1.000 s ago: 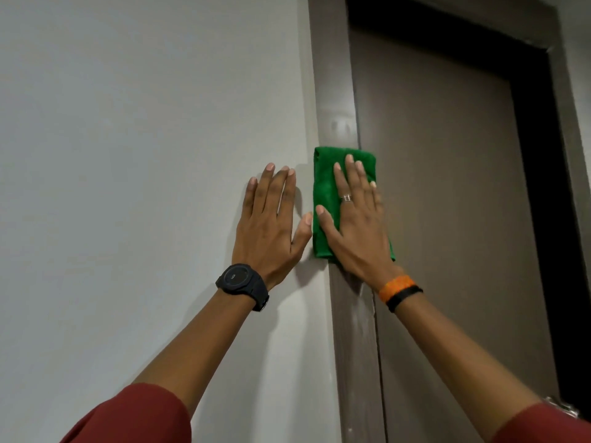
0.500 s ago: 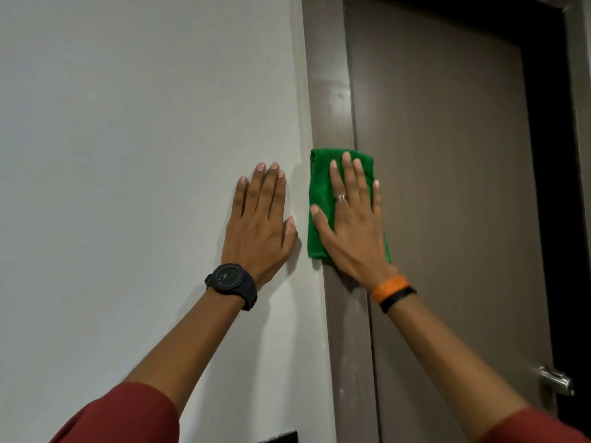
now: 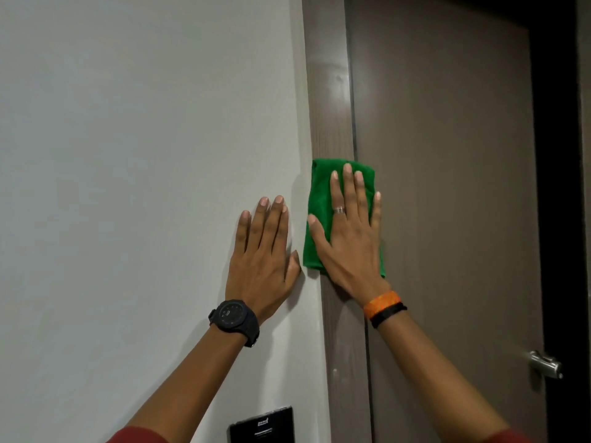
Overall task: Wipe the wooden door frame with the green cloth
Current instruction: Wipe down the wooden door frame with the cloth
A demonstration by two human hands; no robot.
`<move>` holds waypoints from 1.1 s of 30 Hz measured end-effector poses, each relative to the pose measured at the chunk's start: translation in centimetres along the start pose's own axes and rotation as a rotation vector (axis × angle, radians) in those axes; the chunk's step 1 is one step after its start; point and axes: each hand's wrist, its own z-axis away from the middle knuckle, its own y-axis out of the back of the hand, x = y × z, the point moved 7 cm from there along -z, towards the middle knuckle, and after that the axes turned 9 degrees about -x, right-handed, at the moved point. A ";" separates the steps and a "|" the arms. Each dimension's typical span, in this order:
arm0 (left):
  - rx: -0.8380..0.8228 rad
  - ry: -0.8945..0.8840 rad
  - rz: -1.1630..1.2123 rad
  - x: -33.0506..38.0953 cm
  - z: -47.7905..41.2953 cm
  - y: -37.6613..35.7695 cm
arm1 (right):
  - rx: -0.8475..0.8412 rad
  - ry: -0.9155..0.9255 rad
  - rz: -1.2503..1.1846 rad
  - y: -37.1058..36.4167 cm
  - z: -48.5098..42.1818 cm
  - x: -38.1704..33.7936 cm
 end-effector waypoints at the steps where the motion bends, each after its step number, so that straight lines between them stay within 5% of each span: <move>1: 0.002 -0.002 0.000 0.2 0.2 -0.2 | 0.006 -0.007 -0.011 0.3 -0.7 -0.1; 10: -0.061 0.003 0.020 2.6 7.1 -2.9 | -0.053 -0.013 -0.059 -5.8 14.7 1.1; 18: -0.085 0.004 0.016 3.5 8.6 -3.5 | 0.017 -0.010 -0.053 -3.7 8.3 1.7; 26: -0.163 0.021 0.022 5.1 14.6 -5.0 | -0.128 -0.025 -0.021 -10.0 25.7 2.4; 33: -0.155 0.056 0.029 5.6 15.0 -5.4 | -0.019 -0.047 -0.047 -7.5 16.4 2.2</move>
